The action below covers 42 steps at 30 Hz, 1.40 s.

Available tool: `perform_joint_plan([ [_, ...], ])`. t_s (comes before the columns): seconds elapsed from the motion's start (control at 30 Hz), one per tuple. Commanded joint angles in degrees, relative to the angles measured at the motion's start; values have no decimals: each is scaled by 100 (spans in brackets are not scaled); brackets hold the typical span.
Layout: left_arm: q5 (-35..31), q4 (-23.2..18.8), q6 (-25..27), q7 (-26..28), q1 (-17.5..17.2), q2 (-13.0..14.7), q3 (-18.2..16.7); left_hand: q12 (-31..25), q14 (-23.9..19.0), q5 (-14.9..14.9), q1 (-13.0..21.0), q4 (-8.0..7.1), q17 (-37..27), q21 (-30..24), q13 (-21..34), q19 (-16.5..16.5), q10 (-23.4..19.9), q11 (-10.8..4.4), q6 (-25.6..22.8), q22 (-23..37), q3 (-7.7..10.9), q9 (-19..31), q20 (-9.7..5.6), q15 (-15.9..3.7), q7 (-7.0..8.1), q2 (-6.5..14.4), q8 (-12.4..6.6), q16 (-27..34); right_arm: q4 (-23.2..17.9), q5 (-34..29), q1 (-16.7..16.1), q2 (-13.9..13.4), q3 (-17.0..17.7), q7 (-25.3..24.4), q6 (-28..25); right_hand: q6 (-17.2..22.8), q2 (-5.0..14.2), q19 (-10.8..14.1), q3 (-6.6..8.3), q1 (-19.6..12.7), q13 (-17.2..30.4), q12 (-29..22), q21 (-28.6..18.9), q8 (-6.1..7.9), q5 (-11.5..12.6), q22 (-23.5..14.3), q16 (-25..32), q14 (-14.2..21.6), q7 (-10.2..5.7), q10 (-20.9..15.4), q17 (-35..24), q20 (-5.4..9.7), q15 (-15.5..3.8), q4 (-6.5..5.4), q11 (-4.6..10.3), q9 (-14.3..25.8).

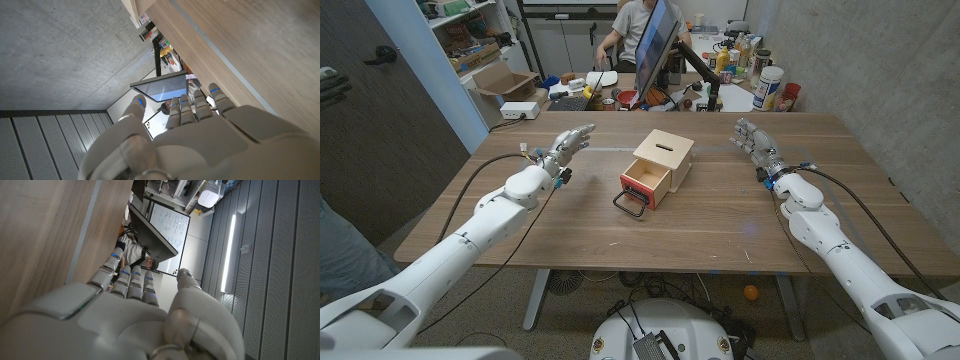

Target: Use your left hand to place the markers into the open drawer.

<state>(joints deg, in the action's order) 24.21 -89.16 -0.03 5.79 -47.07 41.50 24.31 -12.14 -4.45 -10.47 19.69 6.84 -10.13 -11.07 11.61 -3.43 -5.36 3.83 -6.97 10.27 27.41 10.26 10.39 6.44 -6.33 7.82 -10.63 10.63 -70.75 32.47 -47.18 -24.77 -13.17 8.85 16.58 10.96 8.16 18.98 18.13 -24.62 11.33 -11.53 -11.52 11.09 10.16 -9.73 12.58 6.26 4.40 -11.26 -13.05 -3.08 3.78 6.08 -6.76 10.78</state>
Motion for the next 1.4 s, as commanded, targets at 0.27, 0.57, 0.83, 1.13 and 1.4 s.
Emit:
perform_joint_plan([
  [0.27, -1183, -554, 768, -384, 461, 740, 373, -38, -12, 12, 159, 110, -8, -58, 25, -8, -5, -179, -57, 31, 28, 36, 131, -132, 133, -44, -51, 23, -93, -15, -50, -6, 14, -112, -35, 36, 20, 19, 22, -44, 8, -26, 3, 33, 23, -24, 21, 41, -35, -53, -5, -34, 21, 41, 5, 9],
  [0.57, -1480, -806, 999, -794, 619, 1047, 423, -48, -17, 9, 230, 160, -8, -59, 29, -5, -26, -174, -78, 33, 40, 39, 163, -148, 184, -76, -62, 20, -106, -33, -33, 14, 6, -162, -28, 37, 24, 19, 19, -41, 9, -27, 5, 30, 23, -24, 22, 42, -36, -61, -5, -38, 14, 42, 4, 9],
  [0.83, -1729, -1247, 1409, -1210, 720, 1416, 442, -69, -82, 18, 303, 203, -9, -56, 35, 13, -69, -167, -162, 38, 45, 44, 178, -112, 210, -115, -91, 39, -59, -14, -14, 73, 15, -190, 29, 45, 25, 20, 16, -37, 9, -33, 7, 31, 23, -24, 26, 51, -37, -80, -5, -42, 18, 43, -4, 9],
  [1.13, -1953, -1546, 1582, -1468, 717, 1701, 413, -85, -126, 27, 365, 220, -9, -63, 39, 7, -110, -184, -221, 42, 63, 47, 180, -106, 217, -109, -105, 46, 53, -9, 38, 164, 13, -204, 124, 59, 30, 21, 15, -32, 10, -33, 8, 34, 23, -24, 31, 63, -40, -86, -5, -49, 17, 42, -4, 9],
  [1.4, -2251, -1828, 1765, -1918, 787, 2037, 460, -84, -151, 34, 398, 227, -9, -65, 43, 10, -106, -192, -232, 45, 67, 49, 182, -98, 233, -114, -103, 49, 138, -23, 85, 216, 12, -232, 175, 64, 32, 23, 14, -30, 10, -33, 8, 34, 22, -24, 35, 72, -48, -91, -6, -52, 17, 42, 9, 10],
])
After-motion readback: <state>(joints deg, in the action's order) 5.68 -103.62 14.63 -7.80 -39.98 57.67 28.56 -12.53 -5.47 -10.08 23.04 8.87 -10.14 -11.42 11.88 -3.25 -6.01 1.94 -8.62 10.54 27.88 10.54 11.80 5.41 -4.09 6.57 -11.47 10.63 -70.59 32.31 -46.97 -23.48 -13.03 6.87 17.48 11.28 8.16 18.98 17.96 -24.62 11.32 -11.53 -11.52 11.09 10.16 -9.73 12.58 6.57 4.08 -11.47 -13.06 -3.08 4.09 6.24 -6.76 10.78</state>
